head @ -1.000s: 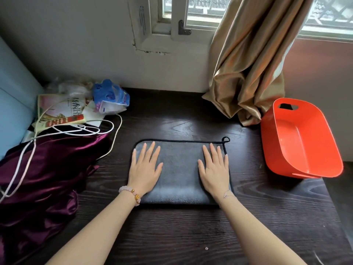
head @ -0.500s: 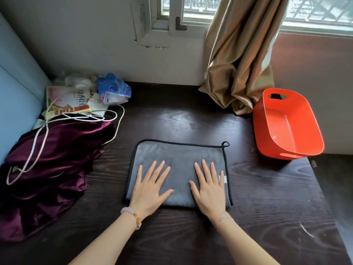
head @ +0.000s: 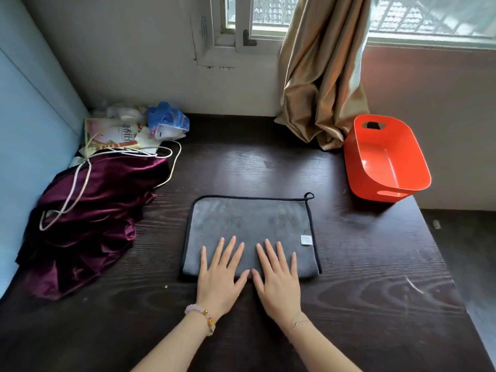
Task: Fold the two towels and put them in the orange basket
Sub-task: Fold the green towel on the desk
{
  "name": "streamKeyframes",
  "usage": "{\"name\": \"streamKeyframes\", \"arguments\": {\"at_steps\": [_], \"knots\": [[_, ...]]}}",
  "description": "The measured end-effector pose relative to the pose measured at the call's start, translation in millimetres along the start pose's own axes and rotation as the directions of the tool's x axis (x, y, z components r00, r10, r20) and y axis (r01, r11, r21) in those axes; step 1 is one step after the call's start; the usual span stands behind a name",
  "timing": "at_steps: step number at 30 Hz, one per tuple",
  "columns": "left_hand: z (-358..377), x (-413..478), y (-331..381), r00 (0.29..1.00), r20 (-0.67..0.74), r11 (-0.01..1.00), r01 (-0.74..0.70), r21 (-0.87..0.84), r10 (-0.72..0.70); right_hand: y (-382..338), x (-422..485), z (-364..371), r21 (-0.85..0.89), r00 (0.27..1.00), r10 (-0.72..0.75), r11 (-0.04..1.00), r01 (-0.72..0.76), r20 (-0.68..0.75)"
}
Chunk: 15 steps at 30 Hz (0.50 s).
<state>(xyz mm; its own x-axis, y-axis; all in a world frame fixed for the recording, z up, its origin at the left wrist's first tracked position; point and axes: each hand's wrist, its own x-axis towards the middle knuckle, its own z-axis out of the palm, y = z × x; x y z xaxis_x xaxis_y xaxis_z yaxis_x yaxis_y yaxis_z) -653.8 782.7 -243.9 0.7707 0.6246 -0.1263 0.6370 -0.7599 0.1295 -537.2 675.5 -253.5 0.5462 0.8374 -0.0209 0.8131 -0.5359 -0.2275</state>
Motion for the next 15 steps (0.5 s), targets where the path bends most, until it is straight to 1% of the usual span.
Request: {"name": "streamKeyframes", "arguments": {"at_steps": [3, 7, 10, 12, 15], "knots": [[-2, -4, -25, 1.0, 0.0, 0.999, -0.013, 0.037, 0.013, 28, -3, -8, -0.005, 0.998, 0.064, 0.998, -0.065, -0.026], [-6, -16, -56, 0.999, 0.048, 0.998, -0.023, 0.053, 0.02, 65, -20, -14, -0.011, 0.989, 0.148, 0.989, -0.148, -0.018], [-7, -23, -69, 0.998, 0.063, 0.999, -0.025, 0.046, 0.022, 76, -25, -16, -0.025, 0.99, 0.143, 0.989, -0.144, -0.006], [-8, -24, -74, 0.997, 0.056, 0.996, -0.053, 0.074, 0.048, 78, -25, -18, -0.054, 0.99, 0.14, 0.989, -0.14, 0.002], [-12, -23, -78, 0.991, -0.011, 0.984, -0.132, 0.117, 0.134, 78, -25, -23, -0.094, 0.994, 0.106, 0.99, -0.105, -0.002]]}}
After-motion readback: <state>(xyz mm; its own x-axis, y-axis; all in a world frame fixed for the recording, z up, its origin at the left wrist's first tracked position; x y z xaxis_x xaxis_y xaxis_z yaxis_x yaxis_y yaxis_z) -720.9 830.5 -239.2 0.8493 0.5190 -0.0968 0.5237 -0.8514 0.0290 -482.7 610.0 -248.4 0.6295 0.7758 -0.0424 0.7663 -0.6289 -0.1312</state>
